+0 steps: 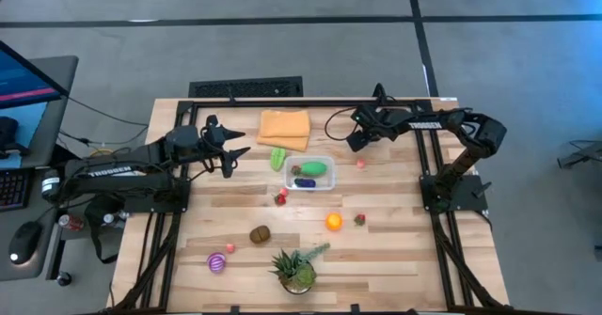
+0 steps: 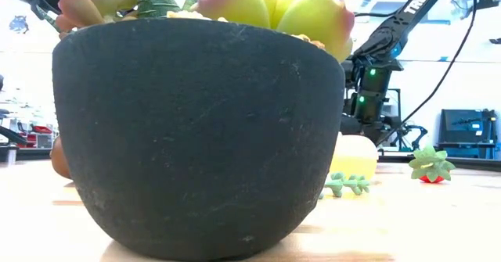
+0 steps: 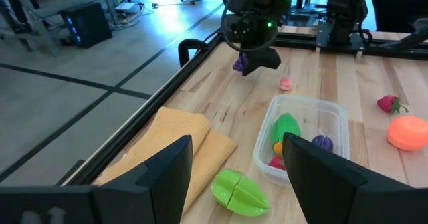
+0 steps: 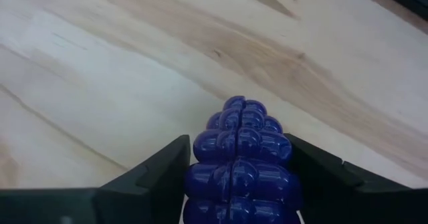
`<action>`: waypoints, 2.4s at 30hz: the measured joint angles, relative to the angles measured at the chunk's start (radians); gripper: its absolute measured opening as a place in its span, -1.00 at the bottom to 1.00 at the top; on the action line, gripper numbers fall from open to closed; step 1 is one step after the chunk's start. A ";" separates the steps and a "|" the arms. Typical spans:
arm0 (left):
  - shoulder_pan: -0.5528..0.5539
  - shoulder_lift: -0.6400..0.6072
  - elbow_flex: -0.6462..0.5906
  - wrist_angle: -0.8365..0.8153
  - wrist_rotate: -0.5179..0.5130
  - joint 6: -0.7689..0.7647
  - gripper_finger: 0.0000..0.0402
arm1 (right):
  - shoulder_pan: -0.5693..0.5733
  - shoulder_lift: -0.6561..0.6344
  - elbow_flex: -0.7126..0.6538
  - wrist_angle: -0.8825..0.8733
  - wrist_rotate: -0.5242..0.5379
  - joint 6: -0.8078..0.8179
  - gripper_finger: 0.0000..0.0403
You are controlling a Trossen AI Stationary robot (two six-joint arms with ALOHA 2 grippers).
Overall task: Pick and placing Produce into tupperware
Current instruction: Put the violet grape into the transparent container
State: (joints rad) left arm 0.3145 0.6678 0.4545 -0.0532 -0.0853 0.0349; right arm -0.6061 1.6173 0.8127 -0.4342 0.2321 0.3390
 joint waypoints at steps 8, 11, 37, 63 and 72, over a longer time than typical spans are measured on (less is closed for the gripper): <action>0.000 0.000 0.000 0.007 0.000 0.001 0.12 | 0.039 0.000 0.019 -0.010 0.000 -0.014 0.09; 0.000 0.000 0.000 0.013 0.000 0.001 0.12 | 0.065 0.000 0.054 -0.027 -0.001 -0.025 0.11; 0.000 0.000 0.000 0.015 0.000 -0.020 0.12 | 0.470 -0.002 0.402 -0.217 -0.004 -0.131 0.09; -0.001 0.000 0.000 0.011 0.028 -0.039 0.12 | 0.598 0.151 0.402 -0.104 0.003 -0.190 0.10; -0.001 0.000 0.000 0.010 0.027 -0.039 0.12 | 0.594 0.204 0.402 -0.106 0.002 -0.219 0.12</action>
State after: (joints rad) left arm 0.3138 0.6674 0.4549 -0.0429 -0.0580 -0.0039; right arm -0.0123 1.8217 1.2144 -0.5406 0.2337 0.1200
